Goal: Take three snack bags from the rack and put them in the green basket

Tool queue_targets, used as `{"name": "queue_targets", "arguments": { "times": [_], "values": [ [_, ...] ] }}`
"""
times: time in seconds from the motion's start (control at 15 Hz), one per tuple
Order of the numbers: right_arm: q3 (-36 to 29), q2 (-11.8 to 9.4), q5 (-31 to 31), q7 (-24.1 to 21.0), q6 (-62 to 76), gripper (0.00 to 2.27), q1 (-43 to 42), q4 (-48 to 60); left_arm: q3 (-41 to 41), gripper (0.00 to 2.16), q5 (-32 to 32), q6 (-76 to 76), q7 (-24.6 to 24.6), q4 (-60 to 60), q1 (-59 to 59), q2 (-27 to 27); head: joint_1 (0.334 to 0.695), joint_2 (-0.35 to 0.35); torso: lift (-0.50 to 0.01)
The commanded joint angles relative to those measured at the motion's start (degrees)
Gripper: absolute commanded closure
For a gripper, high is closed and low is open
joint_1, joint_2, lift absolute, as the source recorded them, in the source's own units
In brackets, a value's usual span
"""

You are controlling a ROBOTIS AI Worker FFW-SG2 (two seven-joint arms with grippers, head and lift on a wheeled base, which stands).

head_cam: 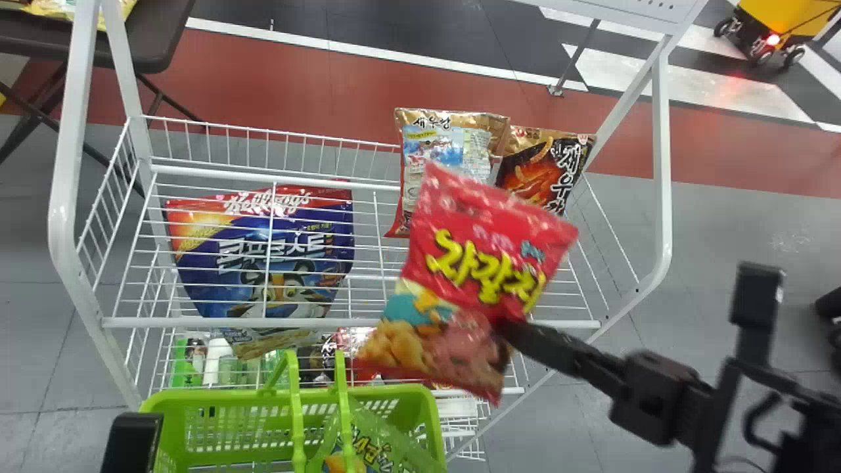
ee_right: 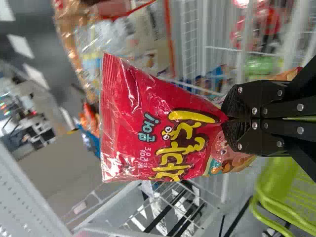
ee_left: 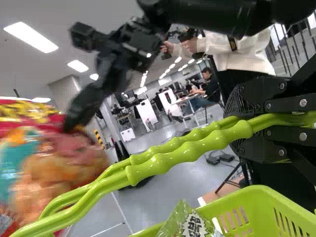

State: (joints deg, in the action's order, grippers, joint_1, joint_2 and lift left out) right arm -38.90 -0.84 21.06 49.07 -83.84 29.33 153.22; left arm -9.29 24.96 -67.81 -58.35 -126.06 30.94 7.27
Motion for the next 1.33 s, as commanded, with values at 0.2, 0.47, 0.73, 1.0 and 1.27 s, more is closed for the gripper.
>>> {"name": "queue_targets", "arguments": {
  "times": [0.2, 0.47, 0.73, 1.0, 1.27],
  "values": [
    [1.55, -5.14, -0.84, 2.7, -6.24, 2.19, 6.97, 0.59, 0.06, 1.22, -1.58, 0.53, 0.61, 0.82, -0.53, -1.73, 0.695, -0.35, -0.007],
    [10.87, -5.84, -0.93, 2.79, -6.24, 2.19, 8.55, -3.19, -0.73, 1.22, -2.2, 0.35, 1.14, 0.64, -0.35, -2.17, 0.695, -0.35, -0.007],
    [23.43, -7.34, -7.44, 1.73, -6.24, 2.17, 6.44, -9.96, -1.17, 1.22, -2.46, 0.35, 1.58, 0.29, 0.0, -2.17, 0.695, -0.35, -0.007],
    [30.99, -8.83, -12.53, -0.29, -6.24, 0.19, 3.1, -16.38, -1.35, 1.22, -2.73, 0.18, 1.58, -0.24, 0.0, -1.91, 0.695, -0.35, -0.007],
    [32.05, -11.73, -17.46, -0.11, -6.24, 0.05, 1.52, -12.6, -1.35, 1.22, -2.64, 0.0, 1.67, -0.24, -0.26, -1.91, 0.695, -0.35, -0.007]
  ]
}}
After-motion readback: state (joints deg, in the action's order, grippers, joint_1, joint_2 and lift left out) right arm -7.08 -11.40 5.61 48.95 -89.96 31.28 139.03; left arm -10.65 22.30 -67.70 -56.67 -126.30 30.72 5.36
